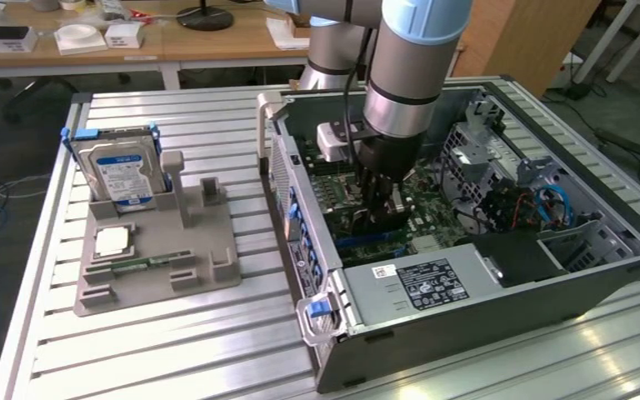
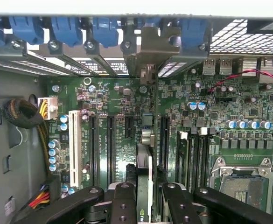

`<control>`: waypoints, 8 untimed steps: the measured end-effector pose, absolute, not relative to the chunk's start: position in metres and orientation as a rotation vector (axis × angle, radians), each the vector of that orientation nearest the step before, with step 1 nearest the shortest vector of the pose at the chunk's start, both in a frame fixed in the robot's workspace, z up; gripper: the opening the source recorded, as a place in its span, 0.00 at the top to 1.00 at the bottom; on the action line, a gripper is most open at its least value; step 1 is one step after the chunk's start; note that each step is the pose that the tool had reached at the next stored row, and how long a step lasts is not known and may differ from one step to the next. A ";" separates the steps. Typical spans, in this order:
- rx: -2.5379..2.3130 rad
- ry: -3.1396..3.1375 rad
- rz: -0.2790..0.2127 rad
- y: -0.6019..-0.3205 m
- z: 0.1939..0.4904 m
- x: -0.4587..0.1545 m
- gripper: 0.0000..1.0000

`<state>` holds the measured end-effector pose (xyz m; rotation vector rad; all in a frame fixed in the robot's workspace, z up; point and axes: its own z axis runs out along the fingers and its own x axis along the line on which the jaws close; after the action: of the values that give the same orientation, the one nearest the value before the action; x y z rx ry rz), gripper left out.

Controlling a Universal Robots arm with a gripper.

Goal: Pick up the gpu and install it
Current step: 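Insert the gpu into the slot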

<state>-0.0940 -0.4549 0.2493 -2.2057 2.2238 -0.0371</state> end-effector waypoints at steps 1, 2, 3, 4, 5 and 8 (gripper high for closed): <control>-2.206 2.224 -0.038 -0.455 0.249 -0.094 0.74; -2.206 2.224 -0.038 -0.455 0.249 -0.094 0.74; -2.206 2.225 -0.038 -0.455 0.249 -0.094 0.74; -2.206 2.225 -0.039 -0.455 0.249 -0.094 0.74; -2.206 2.225 -0.039 -0.455 0.249 -0.094 0.74; -2.206 2.225 -0.039 -0.455 0.249 -0.094 0.74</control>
<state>-0.0938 -0.4551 0.2491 -2.2057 2.2254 -0.0389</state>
